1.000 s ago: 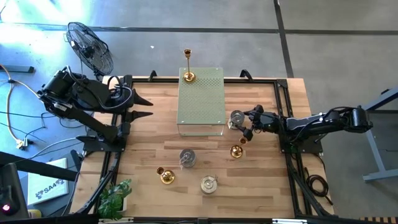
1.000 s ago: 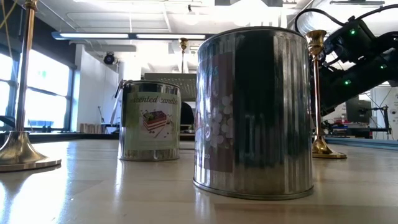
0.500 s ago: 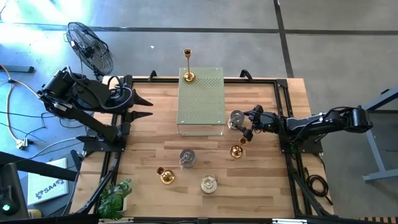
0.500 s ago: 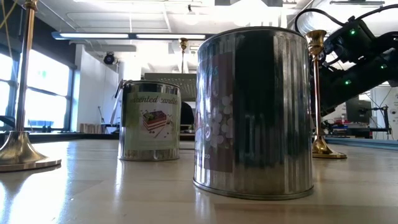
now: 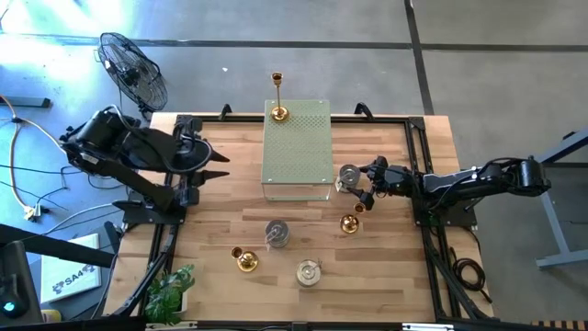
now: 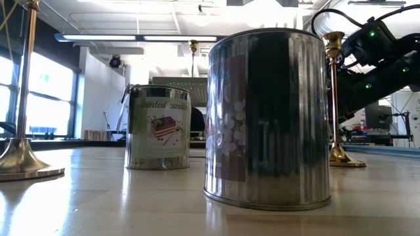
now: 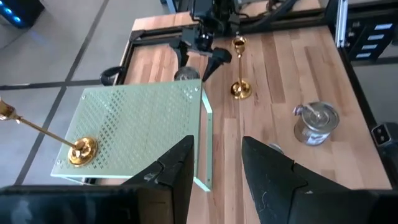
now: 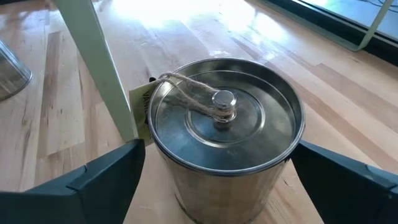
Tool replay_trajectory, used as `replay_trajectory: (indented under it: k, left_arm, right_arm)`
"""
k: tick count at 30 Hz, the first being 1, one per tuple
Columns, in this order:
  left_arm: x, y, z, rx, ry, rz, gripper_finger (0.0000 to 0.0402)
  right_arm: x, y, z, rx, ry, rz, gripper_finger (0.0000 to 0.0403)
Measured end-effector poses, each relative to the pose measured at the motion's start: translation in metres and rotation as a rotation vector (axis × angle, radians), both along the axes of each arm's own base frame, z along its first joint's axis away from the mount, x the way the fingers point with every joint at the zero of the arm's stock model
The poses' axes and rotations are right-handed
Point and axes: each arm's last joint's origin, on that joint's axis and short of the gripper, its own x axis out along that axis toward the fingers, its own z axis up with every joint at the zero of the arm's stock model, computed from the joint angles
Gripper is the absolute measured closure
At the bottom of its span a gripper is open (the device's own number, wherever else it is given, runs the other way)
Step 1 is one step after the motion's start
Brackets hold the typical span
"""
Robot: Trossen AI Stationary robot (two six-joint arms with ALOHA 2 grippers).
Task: Pick & Place candle stick holders
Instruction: Put the top green scented candle on the shelf
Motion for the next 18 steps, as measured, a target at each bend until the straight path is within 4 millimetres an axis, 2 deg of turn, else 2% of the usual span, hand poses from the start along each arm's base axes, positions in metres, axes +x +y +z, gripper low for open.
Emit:
replay_trajectory:
  k: [6,18]
  left_arm:
    - [0.0045,-0.0015,-0.0018,-0.004,-0.013,-0.001,0.027]
    - [-0.005,0.0023,0.0037,-0.041,-0.068,0.042,0.027]
  right_arm:
    - [0.0,0.0,0.0,0.0,0.0,0.0,0.0006]
    - [-0.0002,-0.0004,0.0,-0.005,0.001,-0.015,0.0006]
